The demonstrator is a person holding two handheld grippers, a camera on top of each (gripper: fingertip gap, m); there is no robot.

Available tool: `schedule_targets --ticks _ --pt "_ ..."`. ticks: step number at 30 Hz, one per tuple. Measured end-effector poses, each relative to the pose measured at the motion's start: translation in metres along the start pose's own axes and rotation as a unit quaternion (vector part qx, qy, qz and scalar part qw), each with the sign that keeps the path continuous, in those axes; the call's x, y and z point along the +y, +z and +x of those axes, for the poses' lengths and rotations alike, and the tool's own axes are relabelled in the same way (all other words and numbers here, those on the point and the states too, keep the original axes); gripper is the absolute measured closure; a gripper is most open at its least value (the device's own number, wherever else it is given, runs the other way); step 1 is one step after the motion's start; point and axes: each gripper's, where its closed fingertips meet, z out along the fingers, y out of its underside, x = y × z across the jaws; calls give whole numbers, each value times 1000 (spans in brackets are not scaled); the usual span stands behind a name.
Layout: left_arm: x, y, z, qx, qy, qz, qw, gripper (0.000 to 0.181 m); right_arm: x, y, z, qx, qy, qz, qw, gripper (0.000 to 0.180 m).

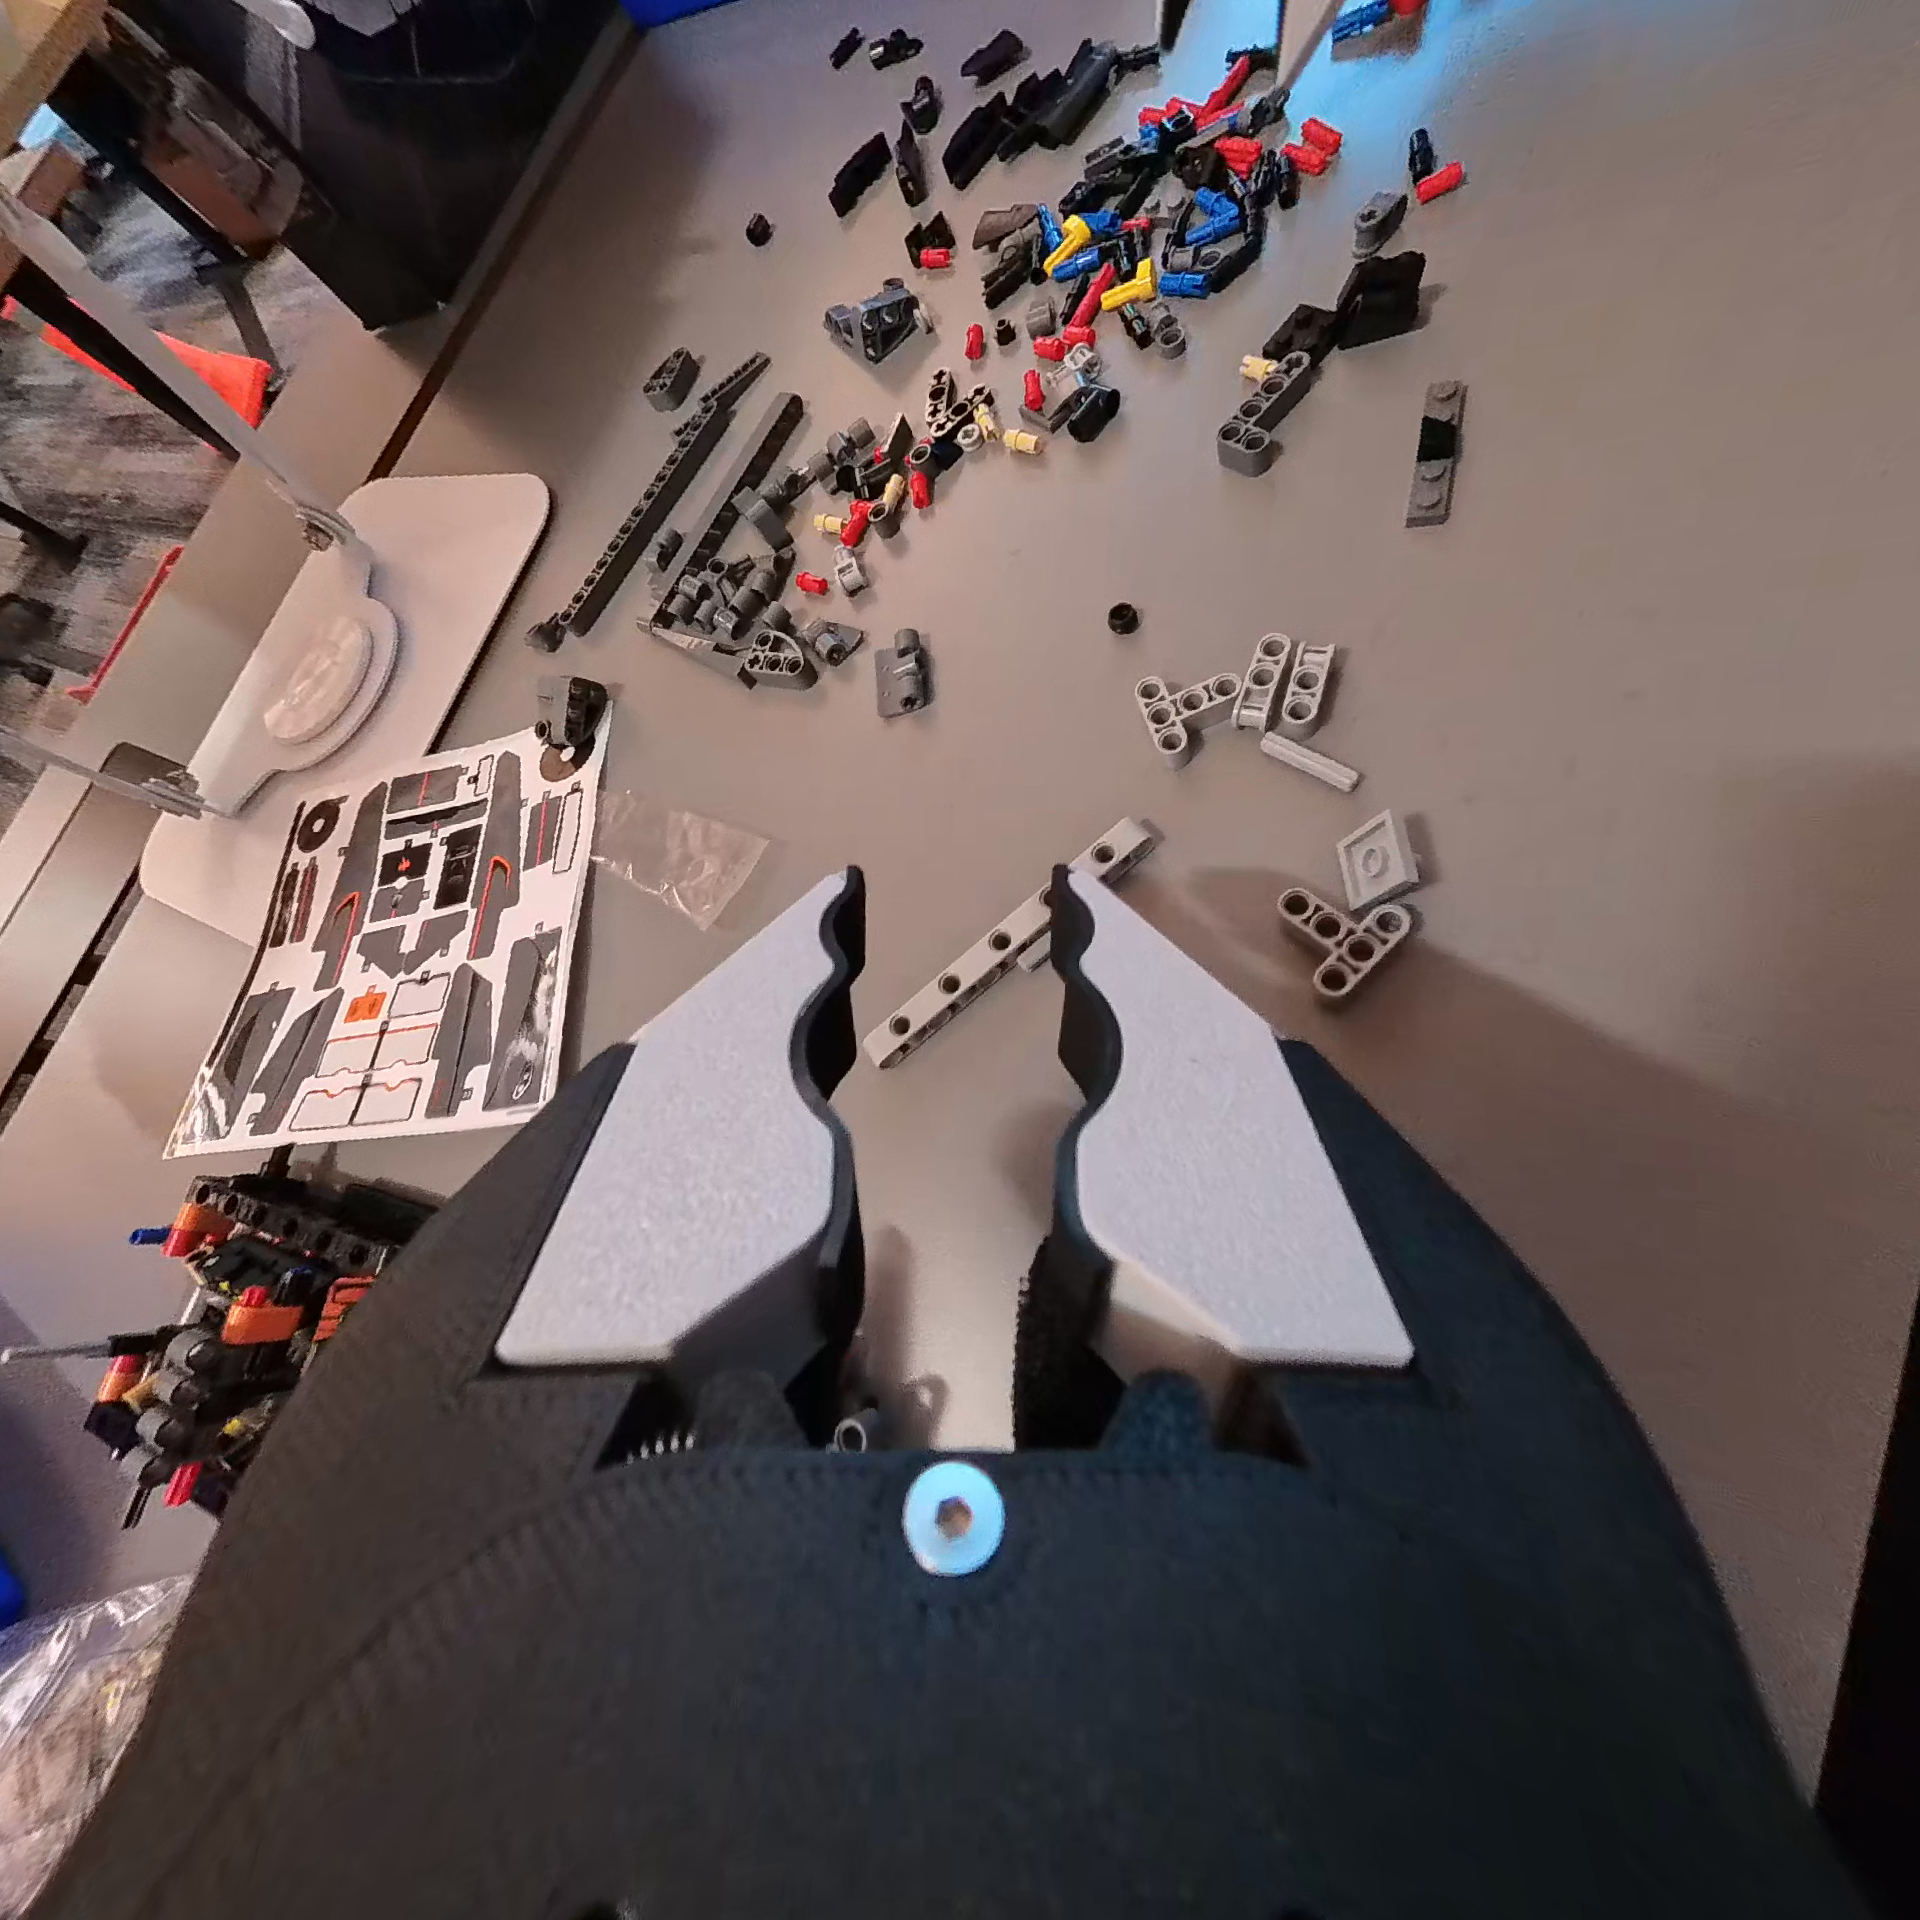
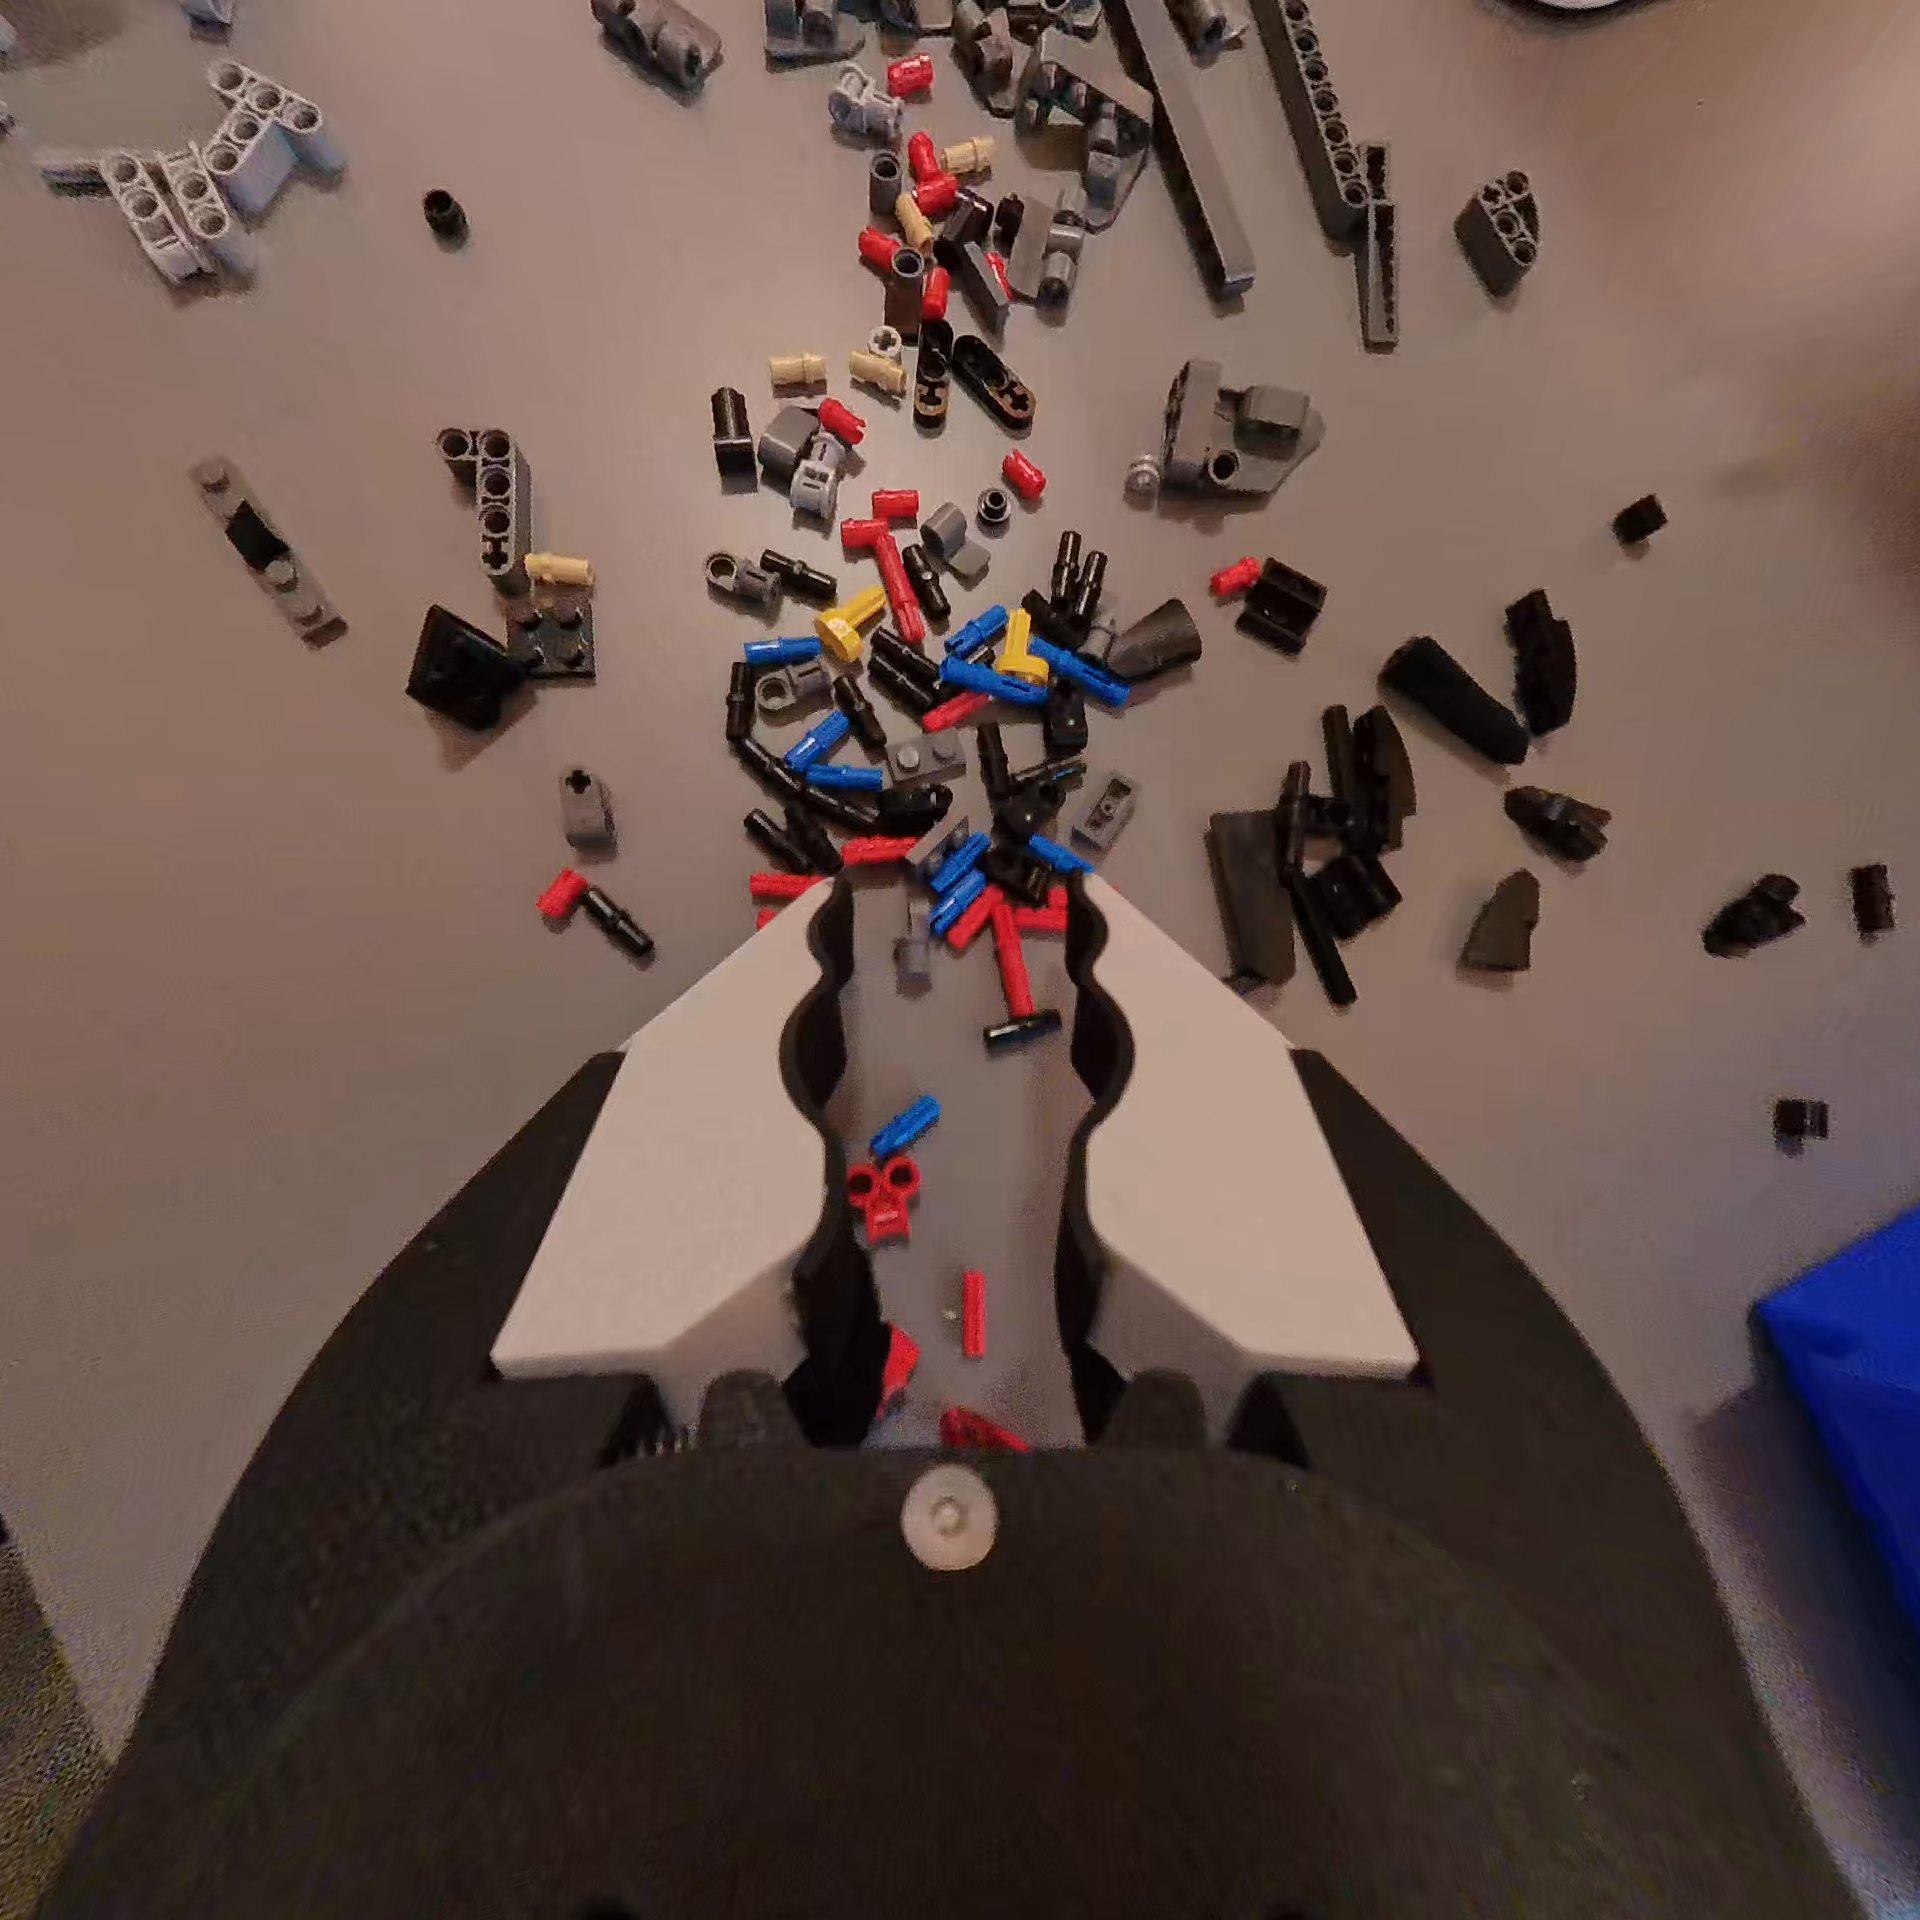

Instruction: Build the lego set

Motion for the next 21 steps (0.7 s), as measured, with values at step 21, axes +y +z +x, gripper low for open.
schedule_targets --ticks 21 --pt "3 2 1 5 -2 -3 1000 148 1 -10 24 9 27 22 999 156"
